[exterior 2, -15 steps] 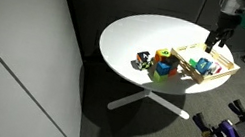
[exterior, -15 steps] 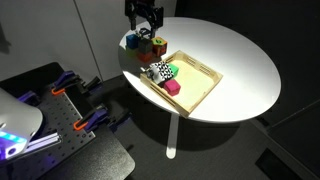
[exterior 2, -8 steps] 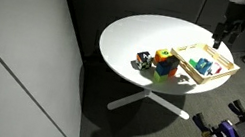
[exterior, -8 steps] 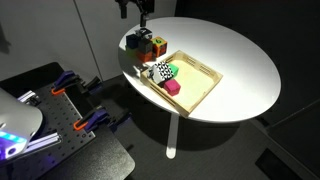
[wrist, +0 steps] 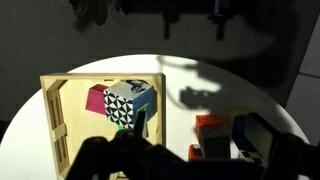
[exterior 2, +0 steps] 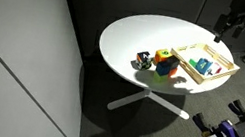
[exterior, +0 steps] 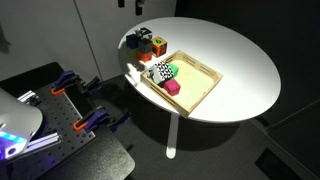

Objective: Put the square at the front of the table in the box.

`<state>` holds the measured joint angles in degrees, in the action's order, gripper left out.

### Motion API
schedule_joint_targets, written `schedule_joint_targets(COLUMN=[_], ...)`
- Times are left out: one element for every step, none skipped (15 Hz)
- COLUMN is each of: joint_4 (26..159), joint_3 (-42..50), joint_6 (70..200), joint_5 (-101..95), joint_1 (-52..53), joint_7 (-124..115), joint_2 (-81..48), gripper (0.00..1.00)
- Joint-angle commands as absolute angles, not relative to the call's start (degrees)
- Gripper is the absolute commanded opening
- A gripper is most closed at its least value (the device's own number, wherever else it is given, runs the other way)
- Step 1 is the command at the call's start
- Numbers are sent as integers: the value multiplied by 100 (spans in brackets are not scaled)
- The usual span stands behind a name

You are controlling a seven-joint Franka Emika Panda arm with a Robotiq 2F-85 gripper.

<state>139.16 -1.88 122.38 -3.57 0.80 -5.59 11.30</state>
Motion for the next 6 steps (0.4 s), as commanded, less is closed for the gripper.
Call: schedule_joint_targets(joint_4=[14075,14089,13952,13961,13965,13966], joint_3=[-211,-207,-202,-204,-206,-207], joint_6=[12307,12311,12234,12234,12235,12235], joint_5=[-308,-321,-355,-355,-354,-354], joint_1=[95,104,79,81,83,86], joint_7=[-608,-509,-551,-548,-548,-548], joint_2=[1382,1395,1216,1231,1238,1239], gripper=[100,100,100,100,100,100])
